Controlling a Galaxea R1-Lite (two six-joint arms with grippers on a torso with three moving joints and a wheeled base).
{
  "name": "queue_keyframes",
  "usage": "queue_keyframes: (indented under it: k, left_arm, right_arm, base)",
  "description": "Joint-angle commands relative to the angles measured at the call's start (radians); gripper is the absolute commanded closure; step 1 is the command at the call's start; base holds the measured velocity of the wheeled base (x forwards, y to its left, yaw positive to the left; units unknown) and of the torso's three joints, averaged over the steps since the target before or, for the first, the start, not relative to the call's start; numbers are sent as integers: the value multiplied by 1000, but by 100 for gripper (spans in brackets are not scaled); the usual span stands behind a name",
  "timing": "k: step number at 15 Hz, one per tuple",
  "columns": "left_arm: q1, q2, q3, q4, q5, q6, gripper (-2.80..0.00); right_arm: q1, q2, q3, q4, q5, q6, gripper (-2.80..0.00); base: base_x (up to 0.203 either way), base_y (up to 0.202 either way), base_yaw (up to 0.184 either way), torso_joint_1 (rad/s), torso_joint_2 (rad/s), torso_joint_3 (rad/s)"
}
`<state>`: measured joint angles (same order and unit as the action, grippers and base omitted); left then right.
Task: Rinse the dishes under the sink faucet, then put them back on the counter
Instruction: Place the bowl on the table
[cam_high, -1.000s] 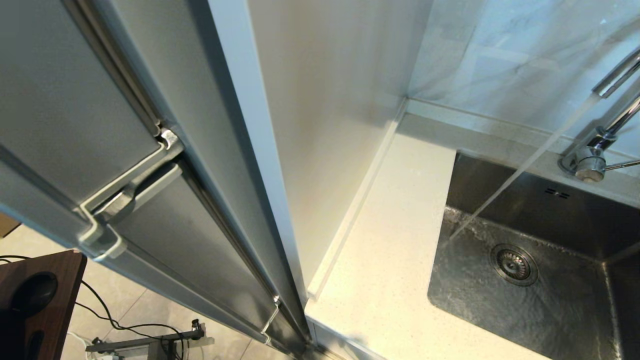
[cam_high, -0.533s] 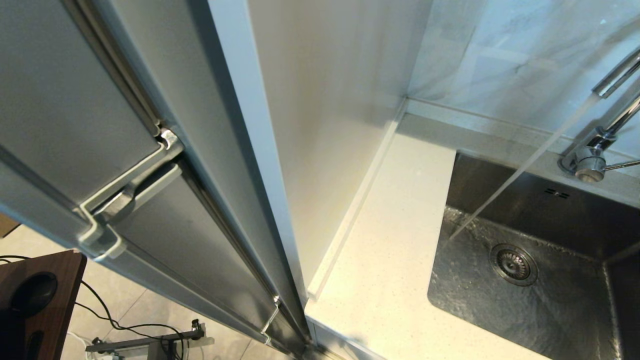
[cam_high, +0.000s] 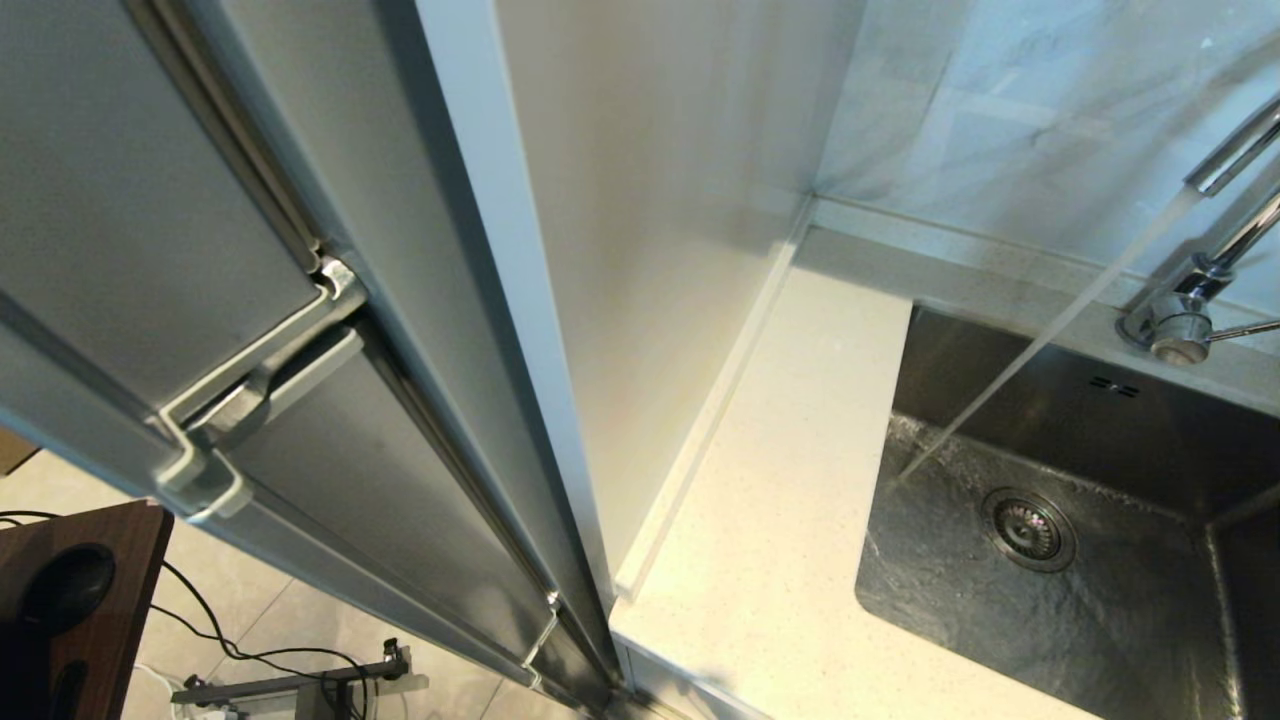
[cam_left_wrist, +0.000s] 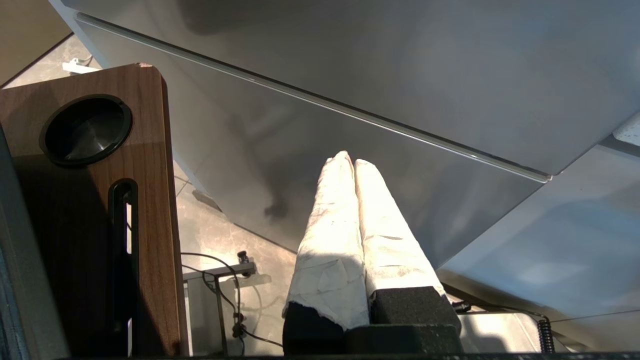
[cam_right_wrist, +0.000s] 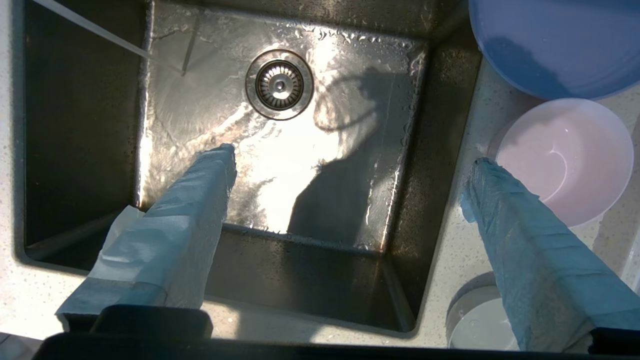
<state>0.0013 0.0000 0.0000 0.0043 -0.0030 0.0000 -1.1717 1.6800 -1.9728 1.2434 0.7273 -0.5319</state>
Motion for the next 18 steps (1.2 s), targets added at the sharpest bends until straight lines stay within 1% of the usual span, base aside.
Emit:
queue_keyframes:
  k: [1,9,12,13,18]
  left_arm:
    - [0,0,0,0,0,0,0]
    - [0,0,0,0,0,-2,0]
    - [0,0,0,0,0,-2,0]
    - [0,0,0,0,0,-2,0]
    - [0,0,0,0,0,-1,0]
  right_arm:
    - [0,0,0,5,4,-3,-280]
    - [0,0,0,5,4,-3,-280]
    - [0,1,0,1,6,-4,-280]
    - [-2,0,2,4,3,-14,-280]
    - [-24,1,0,1,4,-14,-280]
  base:
    - [0,0,0,0,0,0]
    - [0,0,0,0,0,0]
    - [0,0,0,-63,146,66]
    - [0,0,0,-7,27,12]
    - [0,0,0,0,0,0]
